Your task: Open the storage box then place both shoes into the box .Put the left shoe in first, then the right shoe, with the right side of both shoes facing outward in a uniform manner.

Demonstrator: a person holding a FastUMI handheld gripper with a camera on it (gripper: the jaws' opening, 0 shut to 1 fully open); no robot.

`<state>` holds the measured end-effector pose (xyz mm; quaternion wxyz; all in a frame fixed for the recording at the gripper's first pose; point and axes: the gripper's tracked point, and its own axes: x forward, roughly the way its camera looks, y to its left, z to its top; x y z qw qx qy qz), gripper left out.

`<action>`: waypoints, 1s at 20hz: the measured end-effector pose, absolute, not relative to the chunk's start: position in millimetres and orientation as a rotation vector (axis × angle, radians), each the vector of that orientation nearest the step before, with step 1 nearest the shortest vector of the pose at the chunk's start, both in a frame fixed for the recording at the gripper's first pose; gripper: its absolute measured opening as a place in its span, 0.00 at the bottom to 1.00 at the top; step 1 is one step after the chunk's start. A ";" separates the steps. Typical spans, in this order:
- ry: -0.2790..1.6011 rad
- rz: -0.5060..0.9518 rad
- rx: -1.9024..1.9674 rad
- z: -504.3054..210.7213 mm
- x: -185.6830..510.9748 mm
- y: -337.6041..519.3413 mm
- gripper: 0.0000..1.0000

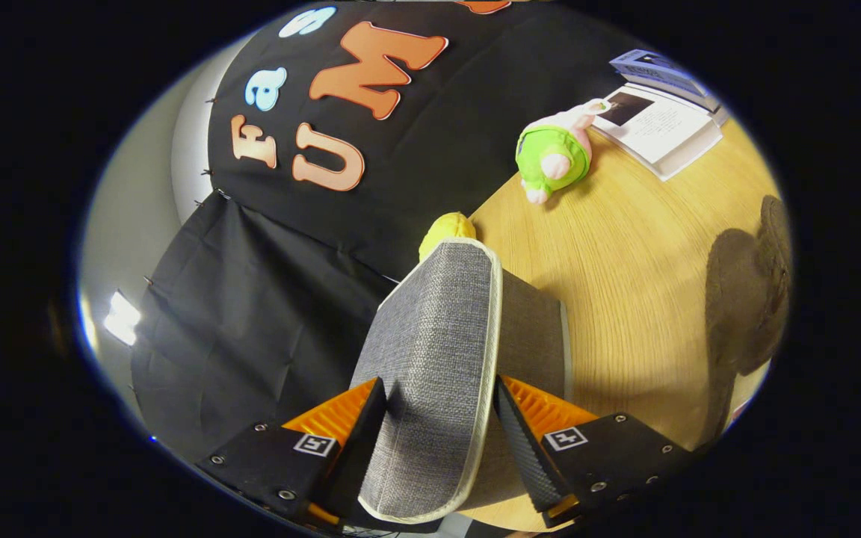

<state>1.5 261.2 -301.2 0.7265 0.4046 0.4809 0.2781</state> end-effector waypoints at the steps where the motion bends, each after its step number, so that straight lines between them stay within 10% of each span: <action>1: 1.045 0.604 0.876 -300.9 4.9 257.8 0.79; 11: 0.951 0.551 0.875 -263.6 25.5 235.1 0.10; 20: 0.886 0.610 0.811 -196.3 34.0 268.5 0.06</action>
